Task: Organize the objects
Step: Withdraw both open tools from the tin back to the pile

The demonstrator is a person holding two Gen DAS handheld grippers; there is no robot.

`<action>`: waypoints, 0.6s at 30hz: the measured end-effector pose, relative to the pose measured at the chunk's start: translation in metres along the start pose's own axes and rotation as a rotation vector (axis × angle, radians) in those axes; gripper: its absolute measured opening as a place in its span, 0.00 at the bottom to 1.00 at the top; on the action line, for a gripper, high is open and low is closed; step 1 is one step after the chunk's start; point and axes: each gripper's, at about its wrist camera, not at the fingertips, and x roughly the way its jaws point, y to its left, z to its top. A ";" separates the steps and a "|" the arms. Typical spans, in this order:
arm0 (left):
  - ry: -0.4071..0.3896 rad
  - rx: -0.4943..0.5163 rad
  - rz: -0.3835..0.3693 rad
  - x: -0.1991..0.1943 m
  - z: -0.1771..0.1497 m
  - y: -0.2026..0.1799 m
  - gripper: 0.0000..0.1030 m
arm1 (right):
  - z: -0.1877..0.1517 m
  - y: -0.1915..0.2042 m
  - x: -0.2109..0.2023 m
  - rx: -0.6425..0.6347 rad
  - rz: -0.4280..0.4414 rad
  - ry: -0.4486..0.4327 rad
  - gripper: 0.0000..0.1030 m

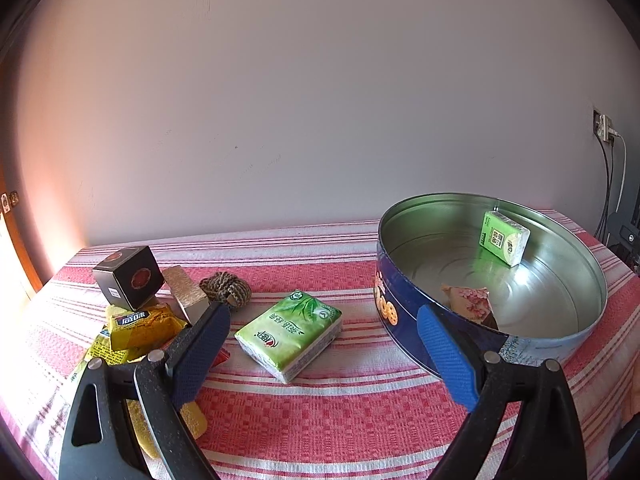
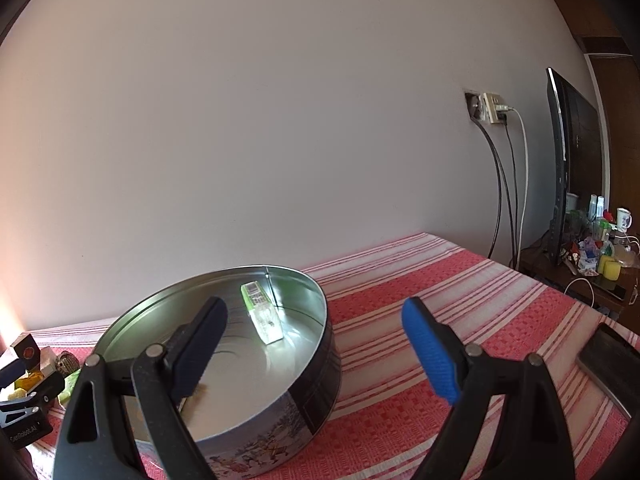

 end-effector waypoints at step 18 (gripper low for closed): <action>0.007 -0.015 0.041 -0.018 -0.013 0.067 0.93 | -0.030 0.078 -0.024 0.011 0.156 0.083 0.88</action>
